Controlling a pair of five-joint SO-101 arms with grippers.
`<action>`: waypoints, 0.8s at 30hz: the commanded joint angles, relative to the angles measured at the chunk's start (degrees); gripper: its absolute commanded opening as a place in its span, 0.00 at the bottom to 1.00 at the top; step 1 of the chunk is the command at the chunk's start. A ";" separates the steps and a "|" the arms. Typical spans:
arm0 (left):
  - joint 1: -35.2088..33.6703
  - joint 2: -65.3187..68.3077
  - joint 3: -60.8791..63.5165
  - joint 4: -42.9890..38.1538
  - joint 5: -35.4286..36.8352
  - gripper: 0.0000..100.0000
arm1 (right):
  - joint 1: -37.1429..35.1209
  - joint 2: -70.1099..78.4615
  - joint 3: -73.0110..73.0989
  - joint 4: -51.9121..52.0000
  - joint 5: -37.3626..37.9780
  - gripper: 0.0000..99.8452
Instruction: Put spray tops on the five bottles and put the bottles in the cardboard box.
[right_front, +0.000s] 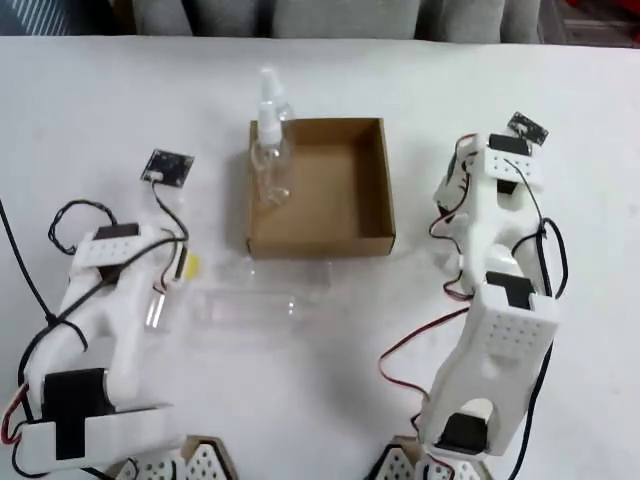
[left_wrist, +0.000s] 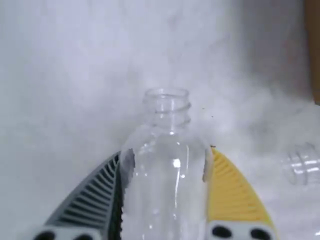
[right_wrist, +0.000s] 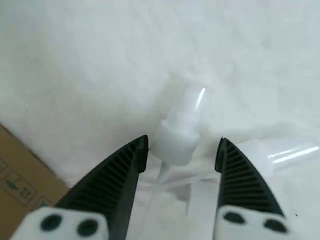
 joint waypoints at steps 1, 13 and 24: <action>0.84 -3.21 -0.26 -1.32 -0.35 0.02 | 0.57 -0.57 -2.90 -0.84 -0.53 0.18; 0.84 -3.21 -0.26 -1.23 -0.35 0.02 | 0.48 -0.48 -2.46 -0.92 -3.34 0.17; 0.92 -3.21 -0.26 -1.23 -0.35 0.02 | 0.84 6.37 -9.05 1.63 -3.16 0.12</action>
